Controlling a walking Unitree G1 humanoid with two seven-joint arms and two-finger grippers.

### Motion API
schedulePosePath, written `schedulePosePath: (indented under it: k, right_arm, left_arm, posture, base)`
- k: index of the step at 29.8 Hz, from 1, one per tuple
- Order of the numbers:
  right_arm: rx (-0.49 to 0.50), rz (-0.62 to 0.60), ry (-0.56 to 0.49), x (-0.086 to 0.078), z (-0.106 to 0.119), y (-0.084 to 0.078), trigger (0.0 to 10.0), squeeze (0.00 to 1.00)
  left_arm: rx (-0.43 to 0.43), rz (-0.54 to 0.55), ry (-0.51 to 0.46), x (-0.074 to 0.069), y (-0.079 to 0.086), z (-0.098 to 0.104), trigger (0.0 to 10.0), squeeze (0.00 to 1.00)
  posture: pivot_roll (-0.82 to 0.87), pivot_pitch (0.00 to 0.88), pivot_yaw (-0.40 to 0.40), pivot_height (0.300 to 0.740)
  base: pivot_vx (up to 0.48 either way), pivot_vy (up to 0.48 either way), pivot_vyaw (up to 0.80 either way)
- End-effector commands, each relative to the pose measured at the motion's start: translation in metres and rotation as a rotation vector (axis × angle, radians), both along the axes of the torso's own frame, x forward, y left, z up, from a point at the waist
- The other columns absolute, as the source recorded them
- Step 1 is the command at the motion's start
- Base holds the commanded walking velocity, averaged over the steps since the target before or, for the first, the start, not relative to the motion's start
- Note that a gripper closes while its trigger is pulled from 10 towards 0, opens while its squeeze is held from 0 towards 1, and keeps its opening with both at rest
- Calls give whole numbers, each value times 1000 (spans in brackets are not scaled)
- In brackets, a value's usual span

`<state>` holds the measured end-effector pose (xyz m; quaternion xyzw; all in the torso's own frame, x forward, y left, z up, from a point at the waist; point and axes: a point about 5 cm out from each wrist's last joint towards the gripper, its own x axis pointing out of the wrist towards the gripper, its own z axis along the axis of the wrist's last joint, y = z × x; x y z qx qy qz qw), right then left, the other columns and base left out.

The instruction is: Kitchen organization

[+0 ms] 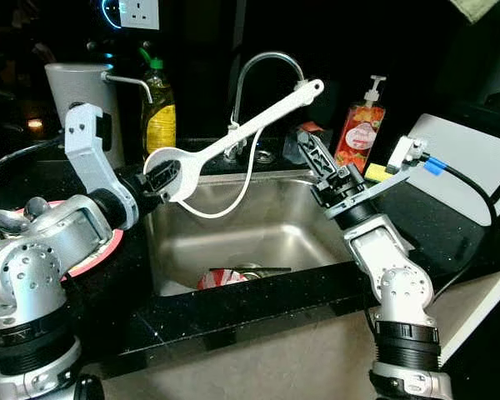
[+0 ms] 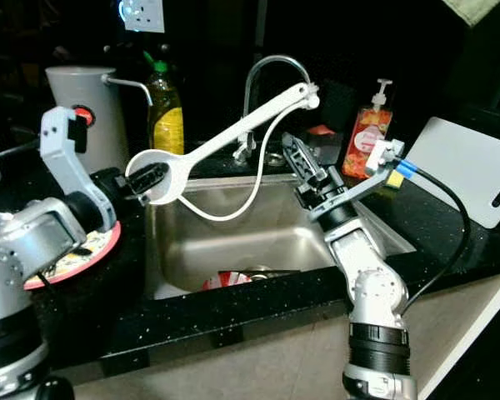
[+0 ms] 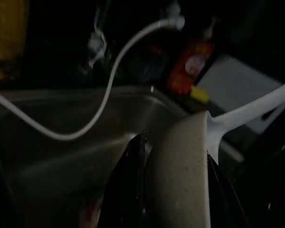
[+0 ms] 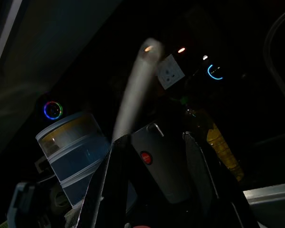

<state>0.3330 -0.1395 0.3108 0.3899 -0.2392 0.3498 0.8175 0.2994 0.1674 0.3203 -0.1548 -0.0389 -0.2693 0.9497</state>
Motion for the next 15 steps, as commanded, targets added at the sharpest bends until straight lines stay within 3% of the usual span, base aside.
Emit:
schedulePosePath:
  k: [1,9,12,13,15]
  right_arm:
    - [4,-4,-13,-1,2,-3,10000,0]
    - [-8,-4,1,0,-2,-1,10000,0]
    - [-97,-110,99,12,-17,-3,10000,0]
    - [-97,-110,99,12,-17,-3,10000,0]
    - [-190,-282,181,23,-28,-12,10000,0]
  left_arm:
    - [42,-7,12,-1,-4,-2,10000,0]
    - [148,11,51,1,-9,-14,10000,0]
    - [173,151,22,10,1,-9,10000,0]
    - [173,151,22,10,1,-9,10000,0]
    - [172,351,17,23,17,-3,10000,0]
  posture:
    - [92,24,-85,740]
    - [91,24,-85,740]
    - [90,25,-85,740]
    - [90,25,-85,740]
    - [94,25,-85,740]
  base:
    - [0,0,0]
    - [0,0,0]
    - [0,0,0]
    - [0,0,0]
    - [0,0,0]
